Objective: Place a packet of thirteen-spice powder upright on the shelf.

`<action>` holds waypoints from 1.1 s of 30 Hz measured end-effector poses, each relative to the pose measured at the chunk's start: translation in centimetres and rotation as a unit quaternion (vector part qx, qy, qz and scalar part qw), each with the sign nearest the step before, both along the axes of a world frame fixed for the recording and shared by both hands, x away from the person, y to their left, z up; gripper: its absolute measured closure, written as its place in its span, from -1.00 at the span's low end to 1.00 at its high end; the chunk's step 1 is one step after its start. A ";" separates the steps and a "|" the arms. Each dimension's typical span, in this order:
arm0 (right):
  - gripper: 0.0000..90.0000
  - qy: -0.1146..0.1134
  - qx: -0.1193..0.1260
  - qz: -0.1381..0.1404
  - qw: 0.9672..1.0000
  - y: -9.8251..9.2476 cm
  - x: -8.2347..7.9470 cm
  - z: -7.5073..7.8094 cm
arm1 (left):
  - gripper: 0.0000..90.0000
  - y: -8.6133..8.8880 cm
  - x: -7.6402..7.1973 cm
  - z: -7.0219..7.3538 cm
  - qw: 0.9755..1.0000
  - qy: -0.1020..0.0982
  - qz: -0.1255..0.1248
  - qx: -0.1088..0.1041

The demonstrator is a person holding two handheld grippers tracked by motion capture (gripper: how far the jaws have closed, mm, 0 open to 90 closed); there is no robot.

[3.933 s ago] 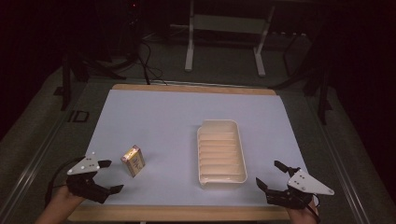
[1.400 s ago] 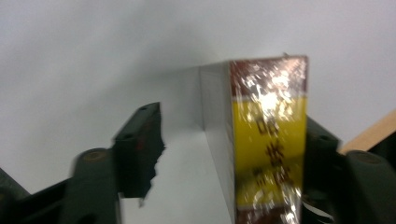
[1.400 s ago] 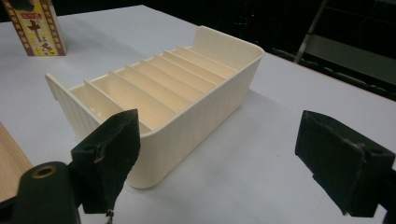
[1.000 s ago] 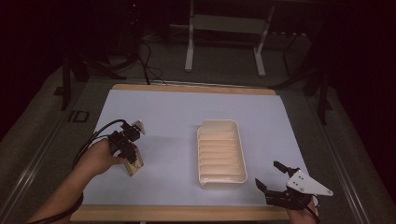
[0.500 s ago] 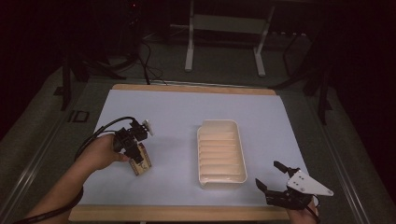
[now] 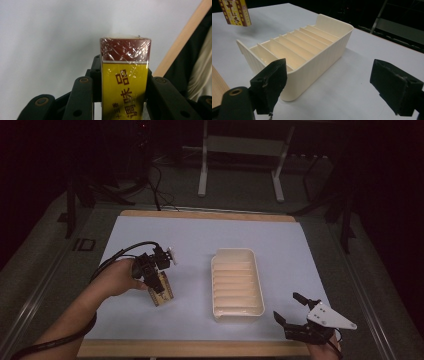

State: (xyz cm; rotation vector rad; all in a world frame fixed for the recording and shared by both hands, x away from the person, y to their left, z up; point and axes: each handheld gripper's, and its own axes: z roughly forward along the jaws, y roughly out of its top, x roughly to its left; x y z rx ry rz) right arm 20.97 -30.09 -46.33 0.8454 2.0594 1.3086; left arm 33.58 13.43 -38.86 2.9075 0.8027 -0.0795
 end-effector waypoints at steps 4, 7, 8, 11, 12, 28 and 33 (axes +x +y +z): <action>-0.69 0.000 0.000 0.000 1.000 0.0 0.0 0.0 | 0.52 -0.7 0.2 0.7 1.000 -0.002 -0.011 -0.007; -0.69 0.000 0.000 0.001 1.000 0.0 0.0 0.0 | 0.52 -1.4 0.3 1.5 1.000 -0.007 -0.018 -0.010; -0.69 -0.001 0.000 0.001 1.000 0.0 0.0 0.0 | 0.52 -1.7 0.3 1.8 1.000 -0.006 -0.026 -0.012; -0.69 0.000 0.000 0.000 1.000 0.0 0.0 0.0 | 0.52 -2.5 0.2 2.3 0.999 -0.011 -0.037 -0.015; -0.69 0.000 0.000 0.000 1.000 0.0 0.0 0.0 | 0.52 -2.7 0.3 2.4 0.999 -0.010 -0.041 -0.016; -0.69 -0.001 -0.001 0.001 1.000 -0.1 0.0 0.0 | 0.52 -7.5 0.5 5.0 0.984 -0.053 -0.131 -0.104; -0.69 0.000 -0.002 0.001 1.000 -0.1 0.0 0.0 | 0.52 -8.4 0.7 5.4 0.978 -0.077 -0.139 -0.135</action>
